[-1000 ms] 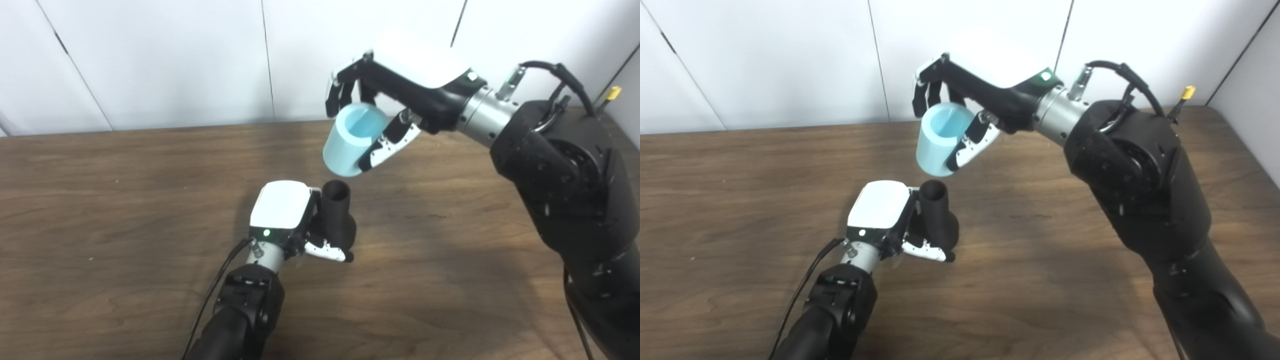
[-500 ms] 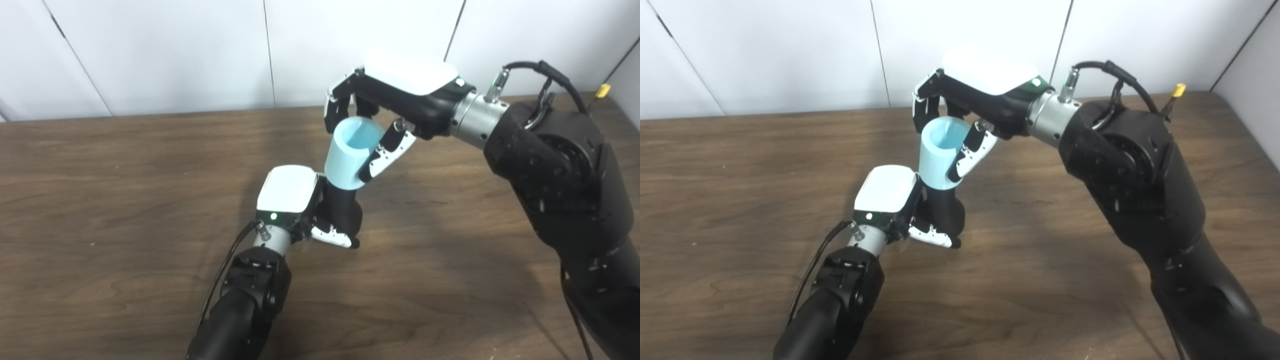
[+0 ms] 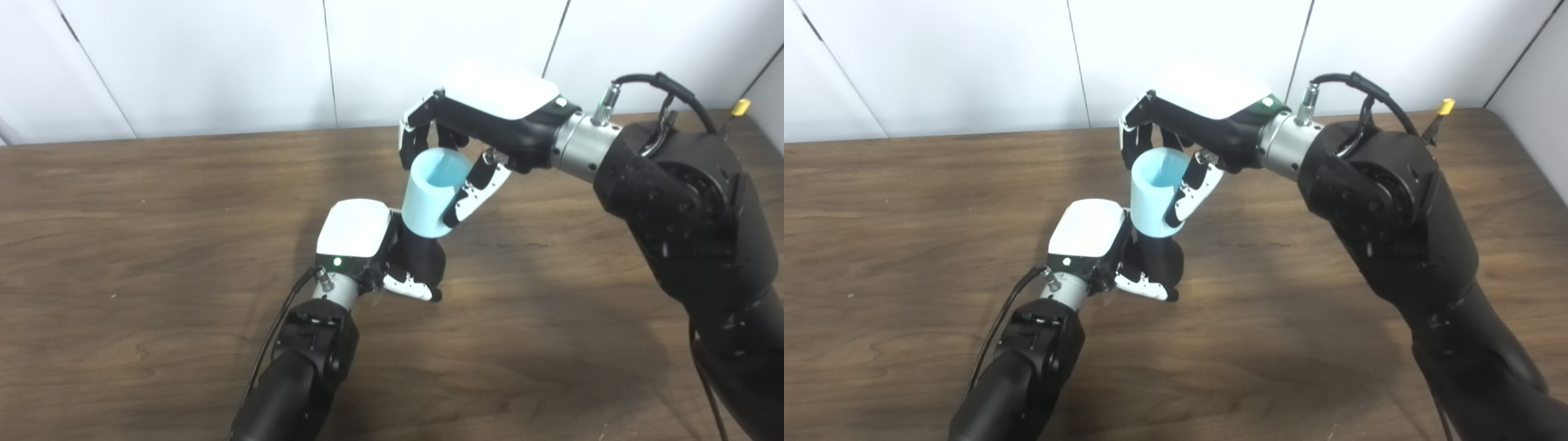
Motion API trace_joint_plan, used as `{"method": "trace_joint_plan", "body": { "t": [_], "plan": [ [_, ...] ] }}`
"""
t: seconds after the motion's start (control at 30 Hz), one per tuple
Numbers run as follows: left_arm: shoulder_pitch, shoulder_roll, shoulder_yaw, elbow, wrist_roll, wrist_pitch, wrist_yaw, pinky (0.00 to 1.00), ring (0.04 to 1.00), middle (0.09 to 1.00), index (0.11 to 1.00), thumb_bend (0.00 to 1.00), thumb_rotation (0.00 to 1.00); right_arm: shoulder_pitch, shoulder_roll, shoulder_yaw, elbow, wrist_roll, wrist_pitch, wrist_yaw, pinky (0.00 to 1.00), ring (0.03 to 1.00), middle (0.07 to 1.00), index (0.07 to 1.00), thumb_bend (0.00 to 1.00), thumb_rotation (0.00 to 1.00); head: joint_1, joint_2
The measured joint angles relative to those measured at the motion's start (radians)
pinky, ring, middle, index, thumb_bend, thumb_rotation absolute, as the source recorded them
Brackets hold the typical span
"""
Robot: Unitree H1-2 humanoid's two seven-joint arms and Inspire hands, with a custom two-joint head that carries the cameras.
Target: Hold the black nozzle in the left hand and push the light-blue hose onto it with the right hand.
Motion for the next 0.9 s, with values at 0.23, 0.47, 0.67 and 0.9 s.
{"method": "trace_joint_plan", "body": {
  "t": [0.23, 0.47, 0.67, 0.9],
  "plan": [
    [0.000, -0.001, 0.000, 0.000, 0.002, 0.000, -0.001, 0.37, 0.479, 0.471, 0.485, 0.53, 0.00, 0.003, 0.005, 0.001, 0.029, -0.001, -0.003, -0.001, 0.36, 0.366, 0.485, 0.504, 0.52, 0.00, -0.003, 0.003],
    [0.000, -0.001, 0.000, 0.000, 0.002, 0.000, -0.001, 0.36, 0.478, 0.473, 0.484, 0.53, 0.00, 0.003, 0.005, 0.004, 0.034, -0.009, -0.006, -0.002, 0.34, 0.369, 0.491, 0.502, 0.52, 0.00, -0.002, 0.006],
    [0.000, -0.001, -0.002, -0.001, 0.003, 0.000, -0.001, 0.36, 0.477, 0.472, 0.485, 0.53, 0.00, 0.003, 0.005, 0.008, 0.058, -0.019, -0.009, -0.005, 0.36, 0.375, 0.497, 0.500, 0.52, 0.00, -0.002, 0.009],
    [0.000, -0.002, -0.006, -0.001, 0.011, 0.001, -0.003, 0.38, 0.502, 0.494, 0.480, 0.52, 0.00, 0.004, 0.006, 0.009, 0.067, -0.021, -0.042, -0.019, 0.38, 0.389, 0.515, 0.488, 0.52, 0.00, 0.000, 0.011]
  ]
}}
